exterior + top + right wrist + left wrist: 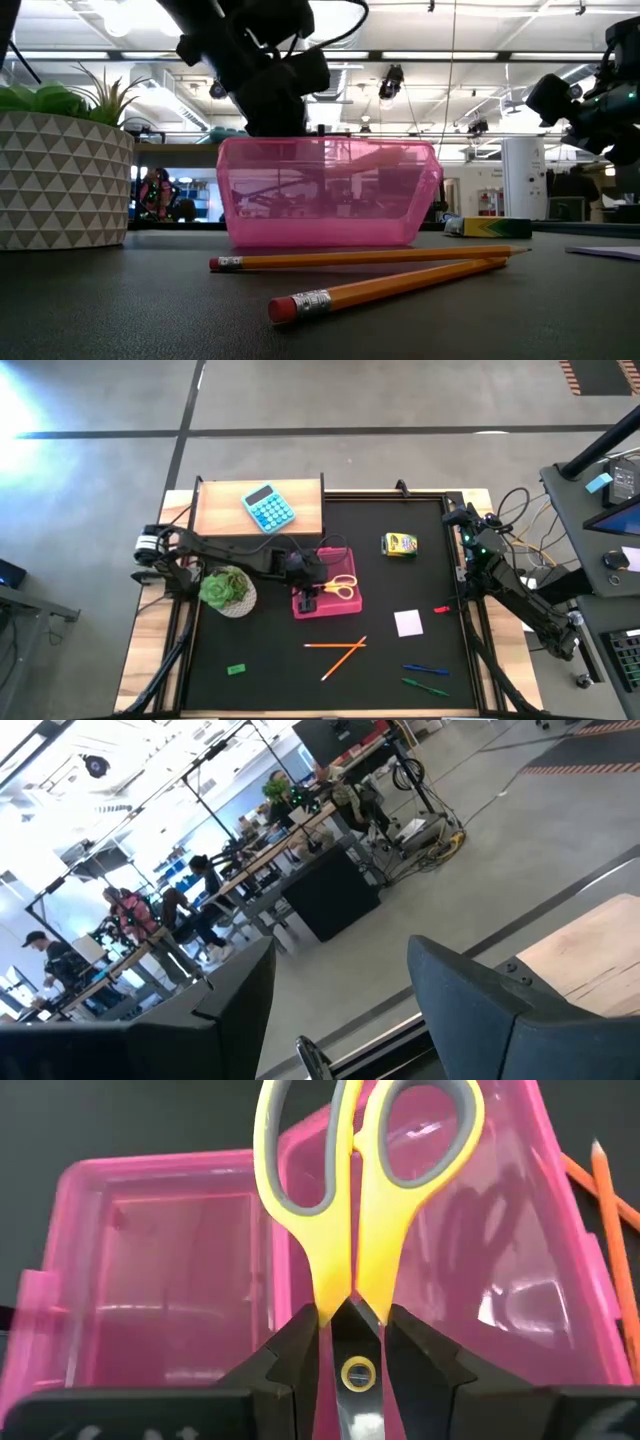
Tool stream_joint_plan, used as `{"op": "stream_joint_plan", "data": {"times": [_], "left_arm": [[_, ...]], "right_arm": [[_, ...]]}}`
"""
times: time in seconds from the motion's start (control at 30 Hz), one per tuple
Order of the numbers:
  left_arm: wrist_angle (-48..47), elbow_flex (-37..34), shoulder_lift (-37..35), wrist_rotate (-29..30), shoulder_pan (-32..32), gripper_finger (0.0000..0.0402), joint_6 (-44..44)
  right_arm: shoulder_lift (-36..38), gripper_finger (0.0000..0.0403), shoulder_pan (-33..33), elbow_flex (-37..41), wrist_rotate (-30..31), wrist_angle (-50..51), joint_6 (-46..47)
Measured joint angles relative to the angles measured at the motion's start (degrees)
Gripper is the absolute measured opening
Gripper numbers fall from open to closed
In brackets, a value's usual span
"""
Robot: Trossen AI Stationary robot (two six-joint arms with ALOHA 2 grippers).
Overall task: Pack school essentials
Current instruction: Put the yellow scissors into the pink box, then put the green eraser into the pink box
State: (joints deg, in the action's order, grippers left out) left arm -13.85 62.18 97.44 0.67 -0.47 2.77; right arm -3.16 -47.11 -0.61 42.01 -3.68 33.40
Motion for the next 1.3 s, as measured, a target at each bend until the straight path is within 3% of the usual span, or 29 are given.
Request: {"op": "stream_joint_plan", "data": {"times": [0.27, 0.6, 1.07, 1.3], "left_arm": [[-1.9, -0.3, 2.9, -5.0, -0.2, 0.0082, 1.4], [-2.2, -0.3, 3.4, -6.4, -0.5, 0.0084, 1.6], [-2.7, -0.1, 1.4, -7.1, -0.4, 0.0182, -0.7], [-2.2, -0.1, -4.9, -3.2, 0.0, 0.0191, -4.7]], "right_arm": [[0.0, 0.0219, 0.0, 0.0, 0.0, 0.0, 0.0], [0.0, 0.0219, 0.0, 0.0, 0.0, 0.0, 0.0], [0.0, 0.0219, 0.0, 0.0, 0.0, 0.0, 0.0], [0.0, 0.0219, 0.0, 0.0, 0.0, 0.0, 0.0]]}}
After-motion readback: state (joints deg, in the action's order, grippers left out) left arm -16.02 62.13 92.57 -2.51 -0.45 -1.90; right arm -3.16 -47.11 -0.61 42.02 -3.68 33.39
